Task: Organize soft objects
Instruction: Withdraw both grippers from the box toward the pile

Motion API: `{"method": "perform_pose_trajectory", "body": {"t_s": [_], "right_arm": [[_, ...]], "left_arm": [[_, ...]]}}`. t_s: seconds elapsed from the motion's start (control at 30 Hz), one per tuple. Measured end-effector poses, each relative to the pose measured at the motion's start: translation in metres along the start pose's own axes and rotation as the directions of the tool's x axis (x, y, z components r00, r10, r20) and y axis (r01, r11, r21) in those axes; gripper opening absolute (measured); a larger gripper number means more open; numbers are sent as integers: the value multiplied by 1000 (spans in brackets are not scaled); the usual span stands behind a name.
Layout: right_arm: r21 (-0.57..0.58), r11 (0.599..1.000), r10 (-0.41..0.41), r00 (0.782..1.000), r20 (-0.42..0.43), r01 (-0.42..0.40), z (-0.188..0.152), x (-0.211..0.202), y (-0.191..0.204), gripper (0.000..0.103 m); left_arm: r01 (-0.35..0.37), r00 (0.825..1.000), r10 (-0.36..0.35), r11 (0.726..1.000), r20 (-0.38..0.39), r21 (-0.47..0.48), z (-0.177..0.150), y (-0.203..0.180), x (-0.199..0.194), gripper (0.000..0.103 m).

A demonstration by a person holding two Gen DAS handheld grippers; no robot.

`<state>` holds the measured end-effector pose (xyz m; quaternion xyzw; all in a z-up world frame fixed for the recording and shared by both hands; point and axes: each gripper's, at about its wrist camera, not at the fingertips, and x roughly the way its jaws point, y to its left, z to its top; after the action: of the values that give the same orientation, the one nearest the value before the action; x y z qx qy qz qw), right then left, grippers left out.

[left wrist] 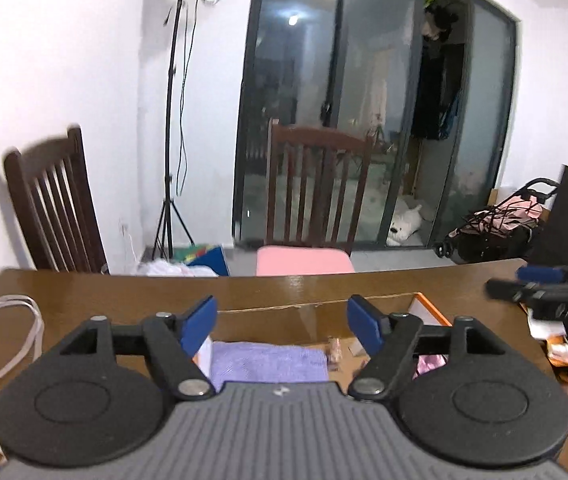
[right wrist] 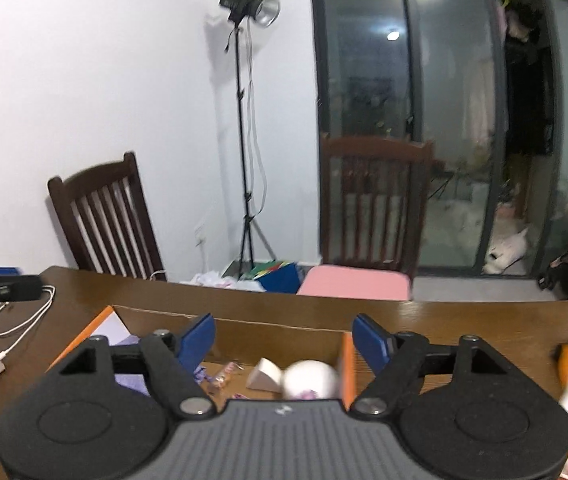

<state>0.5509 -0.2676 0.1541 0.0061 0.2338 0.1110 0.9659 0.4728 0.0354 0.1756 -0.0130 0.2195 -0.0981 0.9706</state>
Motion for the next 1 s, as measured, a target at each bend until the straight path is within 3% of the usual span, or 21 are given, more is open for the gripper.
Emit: {"method": "perform_pose_trajectory", "body": {"t_s": [0.07, 0.23, 0.47, 0.67, 0.87, 1.0], "right_arm": [[5, 1000, -8, 1000, 29, 8, -7, -34, -9, 85], [5, 1000, -6, 996, 94, 6, -32, -108, -11, 87], [-34, 999, -21, 987, 160, 26, -60, -162, 9, 88], [-97, 995, 25, 970, 242, -1, -134, -221, 39, 95], [-101, 995, 42, 985, 170, -25, -213, -251, 65, 95], [-55, 998, 22, 995, 94, -17, -248, -259, 67, 95]], "left_arm": [[-21, 999, 20, 999, 43, 35, -11, -4, -30, 84], [-19, 995, 13, 997, 98, 69, -41, -14, -88, 88], [-81, 988, 75, 996, 138, 40, -77, -22, -139, 88], [-38, 986, 35, 999, 163, 20, -134, -33, -185, 93], [1, 989, -6, 1000, 150, 29, -199, -53, -222, 98], [32, 997, -31, 999, 65, -3, -221, -54, -219, 98]]}}
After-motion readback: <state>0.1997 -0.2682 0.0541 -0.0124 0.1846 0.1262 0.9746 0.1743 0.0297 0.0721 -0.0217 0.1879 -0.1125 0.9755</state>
